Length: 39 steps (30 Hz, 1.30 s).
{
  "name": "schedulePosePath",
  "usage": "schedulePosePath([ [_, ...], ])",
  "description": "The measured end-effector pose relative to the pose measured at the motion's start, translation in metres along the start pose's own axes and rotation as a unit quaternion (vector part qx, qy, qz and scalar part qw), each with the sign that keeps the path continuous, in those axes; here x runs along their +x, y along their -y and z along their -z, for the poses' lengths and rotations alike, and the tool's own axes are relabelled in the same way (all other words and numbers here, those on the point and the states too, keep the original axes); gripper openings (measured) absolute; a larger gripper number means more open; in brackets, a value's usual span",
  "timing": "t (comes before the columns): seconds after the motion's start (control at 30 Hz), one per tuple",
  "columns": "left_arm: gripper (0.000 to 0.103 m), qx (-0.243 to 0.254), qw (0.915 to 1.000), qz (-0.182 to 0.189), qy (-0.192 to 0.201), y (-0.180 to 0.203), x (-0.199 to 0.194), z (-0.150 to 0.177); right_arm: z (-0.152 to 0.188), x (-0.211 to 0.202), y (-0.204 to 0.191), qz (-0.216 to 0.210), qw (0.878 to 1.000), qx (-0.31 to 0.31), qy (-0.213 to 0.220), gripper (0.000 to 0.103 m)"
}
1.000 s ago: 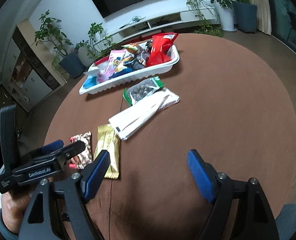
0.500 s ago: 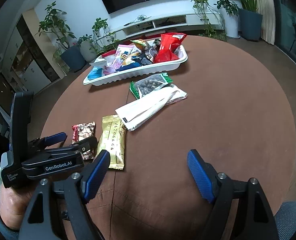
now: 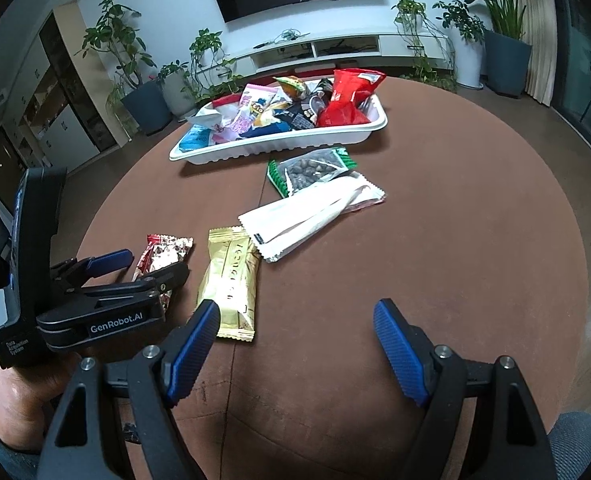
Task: Organize snacks
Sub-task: 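Grasp the red patterned candy with the left tool while the right tool grasps the gold cake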
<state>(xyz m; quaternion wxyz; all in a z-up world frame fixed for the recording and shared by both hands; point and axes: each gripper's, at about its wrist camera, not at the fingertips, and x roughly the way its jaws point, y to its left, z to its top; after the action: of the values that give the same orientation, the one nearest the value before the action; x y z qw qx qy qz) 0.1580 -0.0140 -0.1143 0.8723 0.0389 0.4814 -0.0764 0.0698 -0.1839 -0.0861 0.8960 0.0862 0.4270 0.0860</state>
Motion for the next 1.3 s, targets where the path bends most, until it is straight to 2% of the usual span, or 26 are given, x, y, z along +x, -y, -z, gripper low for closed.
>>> schedulePosePath([
  [0.1,0.070,0.002,1.0000,0.001,0.005,-0.003,-0.001,-0.001,-0.001,0.003,-0.007,-0.001,1.000,-0.009,-0.003,0.081],
  [0.17,0.056,0.003,1.0000,0.002,0.007,-0.006,-0.002,-0.002,-0.004,0.005,-0.015,-0.001,1.000,-0.020,-0.003,0.081],
  [0.27,0.042,0.000,1.0000,0.002,0.009,-0.012,-0.003,-0.002,-0.008,0.012,-0.025,0.000,0.999,-0.035,-0.007,0.081],
  [0.37,0.032,-0.004,0.9999,0.006,0.011,-0.019,-0.006,0.001,-0.012,0.021,-0.035,-0.006,0.999,-0.045,-0.018,0.081],
  [0.63,0.030,-0.019,0.9993,0.028,0.019,-0.027,-0.011,0.010,-0.019,0.046,-0.054,0.006,0.997,-0.063,-0.048,0.079],
  [0.77,0.024,-0.028,0.9988,0.035,0.020,-0.031,-0.011,0.010,-0.018,0.054,-0.057,0.014,0.996,-0.068,-0.061,0.075],
  [0.93,0.022,-0.027,0.9988,0.036,0.021,-0.030,-0.013,0.012,-0.014,0.057,-0.062,0.030,0.994,-0.088,-0.057,0.074],
  [1.03,0.020,-0.035,0.9979,0.051,0.017,-0.034,-0.014,0.013,-0.011,0.058,-0.067,0.046,0.991,-0.109,-0.054,0.073],
  [1.3,0.020,-0.036,0.9976,0.059,0.010,-0.037,-0.020,0.022,-0.008,0.055,-0.070,0.043,0.990,-0.121,-0.052,0.055],
])
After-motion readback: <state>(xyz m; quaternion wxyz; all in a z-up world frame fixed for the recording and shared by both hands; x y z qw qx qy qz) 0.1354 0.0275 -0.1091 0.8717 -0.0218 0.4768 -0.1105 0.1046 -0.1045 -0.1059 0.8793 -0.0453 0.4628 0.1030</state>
